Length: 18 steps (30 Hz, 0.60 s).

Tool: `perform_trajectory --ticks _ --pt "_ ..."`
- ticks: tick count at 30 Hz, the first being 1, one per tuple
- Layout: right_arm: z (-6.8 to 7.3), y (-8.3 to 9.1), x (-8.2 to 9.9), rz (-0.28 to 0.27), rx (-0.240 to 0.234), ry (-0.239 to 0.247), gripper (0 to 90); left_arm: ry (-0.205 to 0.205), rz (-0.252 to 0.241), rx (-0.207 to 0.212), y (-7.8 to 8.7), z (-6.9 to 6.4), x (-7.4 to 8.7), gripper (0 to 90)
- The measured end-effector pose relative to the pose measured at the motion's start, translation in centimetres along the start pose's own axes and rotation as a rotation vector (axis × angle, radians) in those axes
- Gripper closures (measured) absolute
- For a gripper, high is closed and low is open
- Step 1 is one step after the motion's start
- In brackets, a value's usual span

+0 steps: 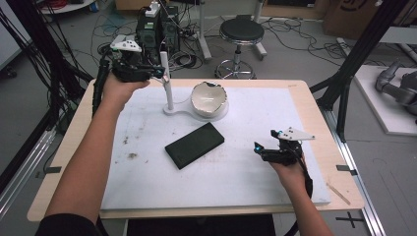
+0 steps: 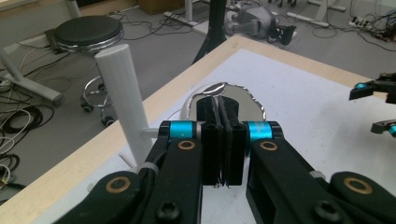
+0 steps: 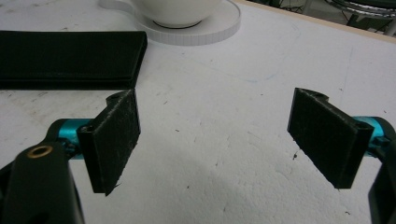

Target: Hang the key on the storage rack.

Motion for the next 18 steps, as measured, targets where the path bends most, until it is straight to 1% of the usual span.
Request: perform_trajectory --ticks 2,4,6,8,11,18 --pt "0.0 0.0 0.0 0.003 0.001 0.000 17.1 0.009 0.010 -0.018 -0.2 0.3 0.1 88.0" --pt "-0.1 0.0 0.0 -0.002 0.003 -0.002 17.1 0.019 0.010 -0.027 -0.4 0.6 0.1 87.9" --pt "-0.1 0.1 0.0 -0.001 0.004 -0.001 17.1 0.038 0.012 -0.035 -0.5 0.9 0.3 87.9" --pt "0.0 0.0 0.1 0.007 -0.001 -0.003 17.1 0.048 0.020 -0.055 -0.7 1.3 0.5 87.9" --pt "0.0 0.0 0.1 0.006 -0.001 0.006 17.1 0.058 0.021 -0.059 -0.9 1.6 0.7 87.9" --pt "-0.1 0.1 0.1 0.006 0.001 0.002 17.1 0.078 0.022 -0.069 -1.3 2.1 0.9 87.9"
Point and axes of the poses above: each handheld gripper's, and its own axes: y roughly backward along the jaws, x roughly out of its underside, z roughly to its left, the point moved 3 cm from there along -y, roughly forward along the jaws, and after that the axes turned 3 degrees about -y, right-handed, at the moved point
